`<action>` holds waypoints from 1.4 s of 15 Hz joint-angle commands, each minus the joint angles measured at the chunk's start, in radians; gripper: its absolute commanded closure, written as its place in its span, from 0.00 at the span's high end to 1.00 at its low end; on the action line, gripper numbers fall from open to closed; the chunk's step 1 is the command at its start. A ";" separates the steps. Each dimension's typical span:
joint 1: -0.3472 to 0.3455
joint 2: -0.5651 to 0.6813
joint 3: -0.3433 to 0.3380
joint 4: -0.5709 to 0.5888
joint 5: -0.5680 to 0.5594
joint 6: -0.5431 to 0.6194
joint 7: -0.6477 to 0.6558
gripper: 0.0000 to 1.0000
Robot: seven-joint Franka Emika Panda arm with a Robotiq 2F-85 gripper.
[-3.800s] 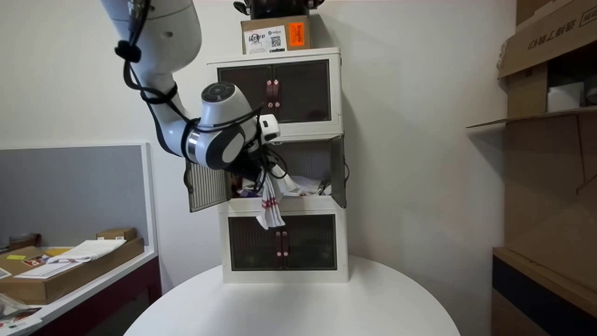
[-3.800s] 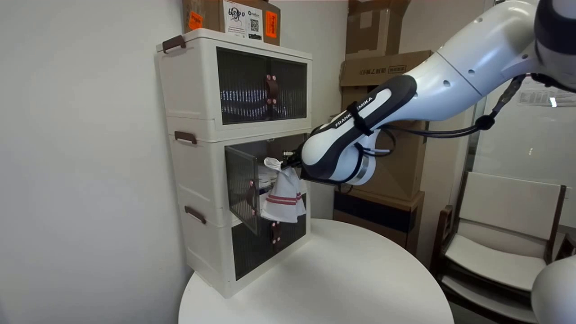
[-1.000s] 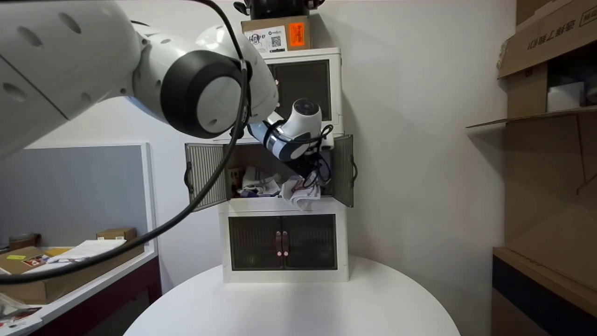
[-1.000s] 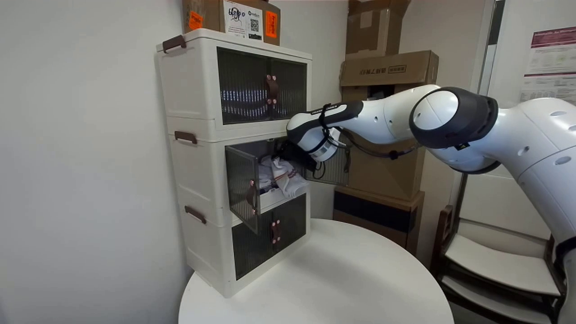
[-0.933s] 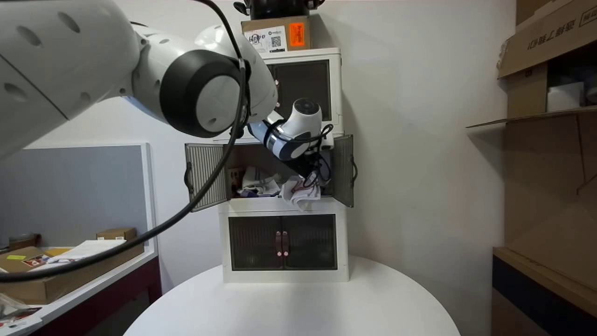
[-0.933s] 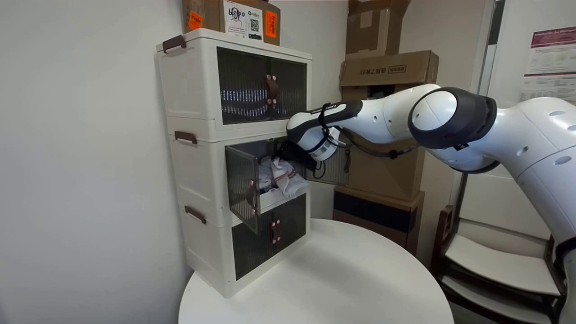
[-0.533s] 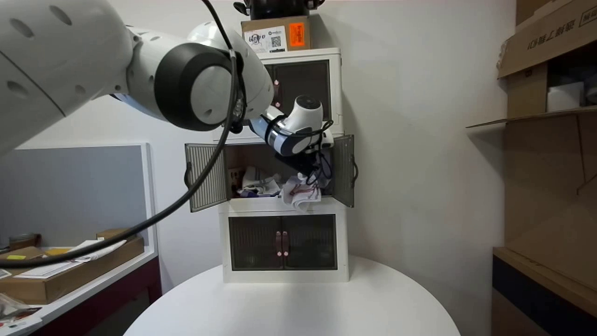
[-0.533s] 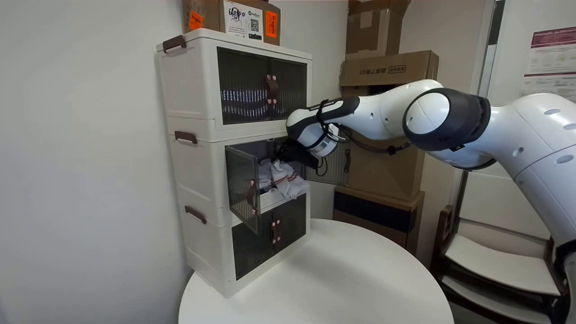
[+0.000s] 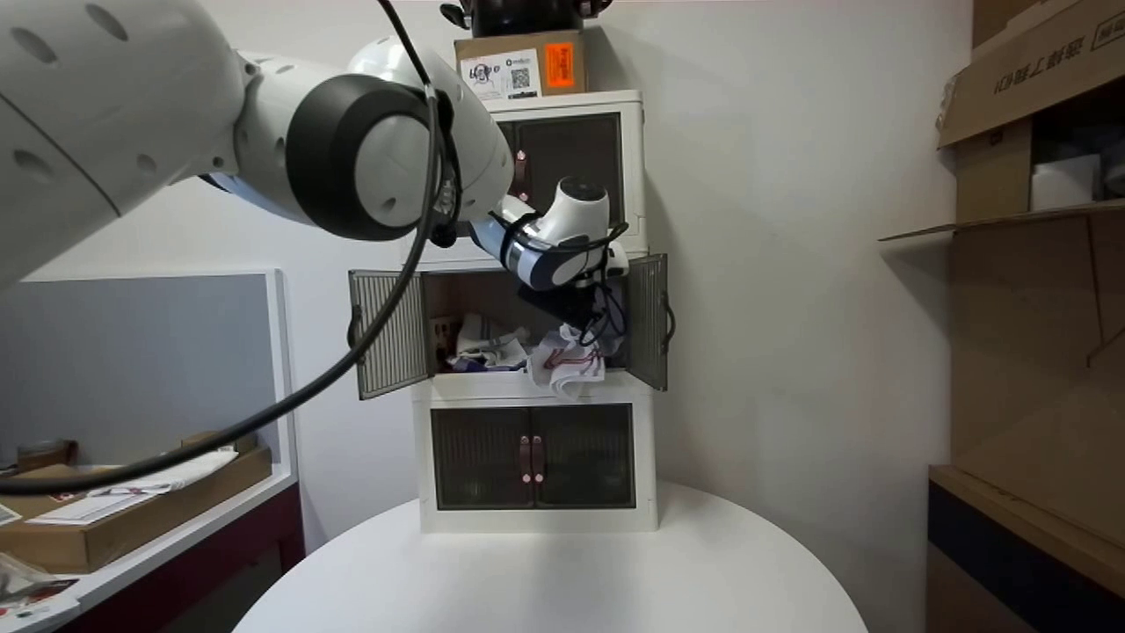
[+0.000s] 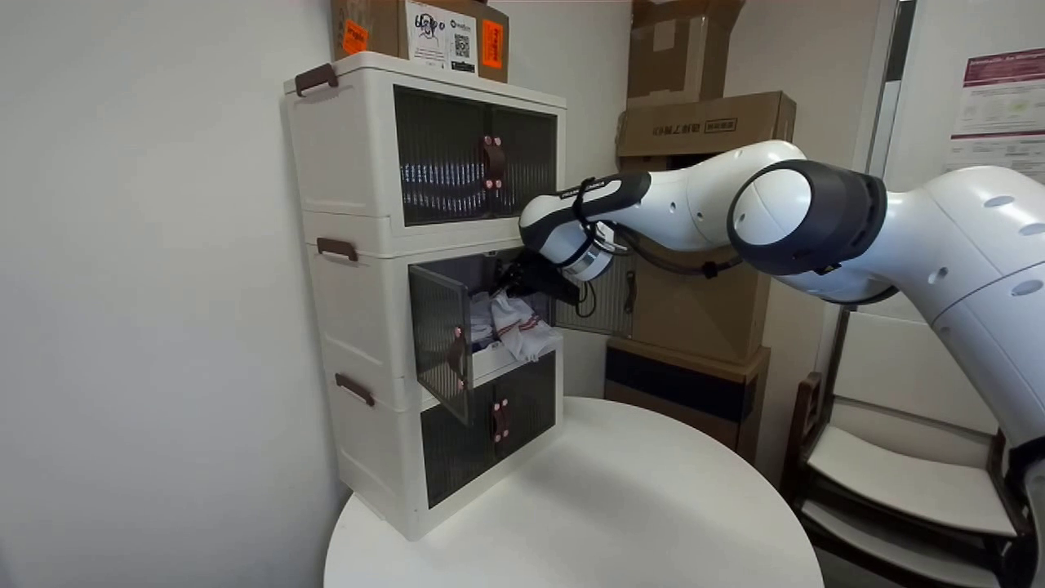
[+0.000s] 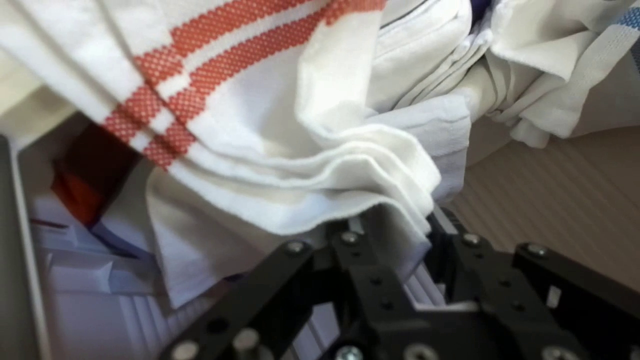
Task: Put the towel inside the shelf in the middle
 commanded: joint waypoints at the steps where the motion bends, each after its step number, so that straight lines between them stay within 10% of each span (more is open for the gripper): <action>1: 0.033 -0.012 -0.052 0.005 0.063 -0.009 -0.029 0.33; 6: 0.033 -0.012 -0.052 0.005 0.063 -0.009 -0.029 0.33; 7: 0.041 -0.012 -0.065 0.004 0.055 0.009 -0.021 0.58; 14: 0.125 0.008 -0.187 0.014 0.005 0.183 -0.037 0.99; 21: 0.118 0.001 -0.180 0.001 0.001 0.170 -0.064 1.00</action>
